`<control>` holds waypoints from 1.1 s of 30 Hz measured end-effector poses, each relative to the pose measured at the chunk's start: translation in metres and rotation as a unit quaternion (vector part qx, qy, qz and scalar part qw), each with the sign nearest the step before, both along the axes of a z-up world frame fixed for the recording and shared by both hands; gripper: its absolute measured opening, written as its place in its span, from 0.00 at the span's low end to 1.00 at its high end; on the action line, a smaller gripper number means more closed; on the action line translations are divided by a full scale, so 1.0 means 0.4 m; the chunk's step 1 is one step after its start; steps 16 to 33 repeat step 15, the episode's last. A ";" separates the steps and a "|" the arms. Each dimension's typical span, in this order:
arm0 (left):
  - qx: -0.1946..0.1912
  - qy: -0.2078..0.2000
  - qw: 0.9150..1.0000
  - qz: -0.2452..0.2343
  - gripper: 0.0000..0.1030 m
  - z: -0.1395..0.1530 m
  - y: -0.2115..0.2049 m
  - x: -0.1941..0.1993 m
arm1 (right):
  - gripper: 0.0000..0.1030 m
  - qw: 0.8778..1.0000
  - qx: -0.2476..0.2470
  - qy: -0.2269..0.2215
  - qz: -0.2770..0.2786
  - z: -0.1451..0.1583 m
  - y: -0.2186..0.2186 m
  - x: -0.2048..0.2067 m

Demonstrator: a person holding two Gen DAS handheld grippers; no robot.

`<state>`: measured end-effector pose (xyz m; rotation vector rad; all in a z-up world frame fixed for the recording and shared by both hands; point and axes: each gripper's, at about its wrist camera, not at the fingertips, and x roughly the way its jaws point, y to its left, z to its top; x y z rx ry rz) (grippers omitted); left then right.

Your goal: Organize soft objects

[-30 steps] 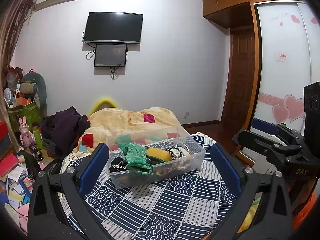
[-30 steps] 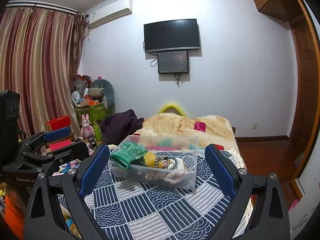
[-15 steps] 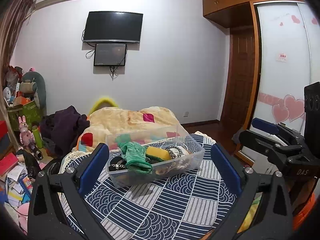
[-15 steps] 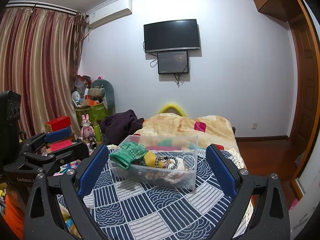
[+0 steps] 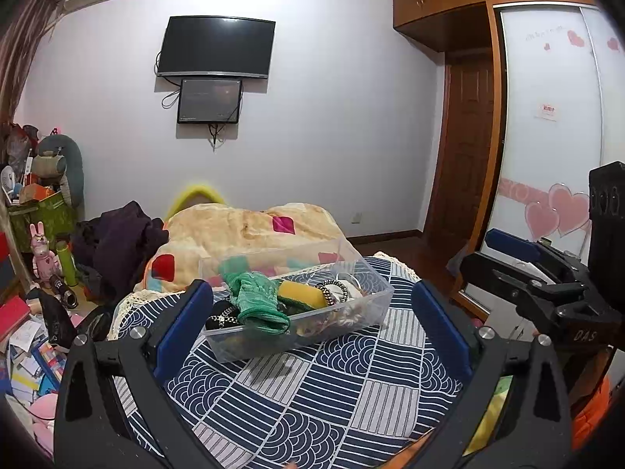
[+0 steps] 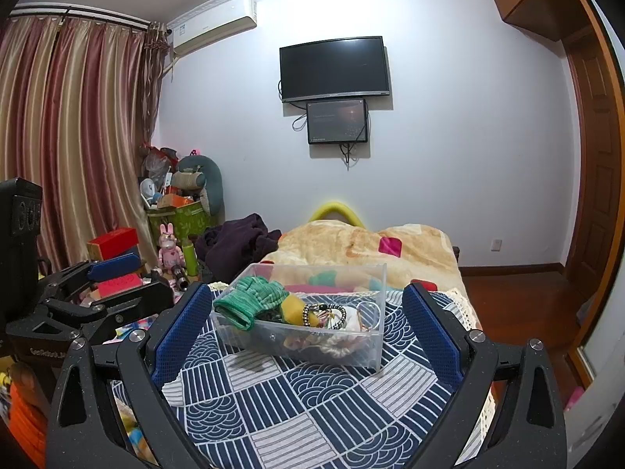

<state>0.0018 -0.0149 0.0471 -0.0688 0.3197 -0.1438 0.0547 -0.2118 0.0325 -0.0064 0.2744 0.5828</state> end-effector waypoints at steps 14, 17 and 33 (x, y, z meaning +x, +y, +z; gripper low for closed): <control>-0.001 -0.004 1.000 0.001 1.00 0.002 -0.004 -0.003 | 0.95 1.000 -0.004 0.005 0.000 -0.006 0.002 0.002; -0.001 -0.003 1.000 0.001 1.00 0.001 -0.004 -0.002 | 0.95 1.000 -0.005 0.005 0.000 -0.006 0.003 0.002; -0.001 -0.003 1.000 0.001 1.00 0.001 -0.004 -0.002 | 0.95 1.000 -0.005 0.005 0.000 -0.006 0.003 0.002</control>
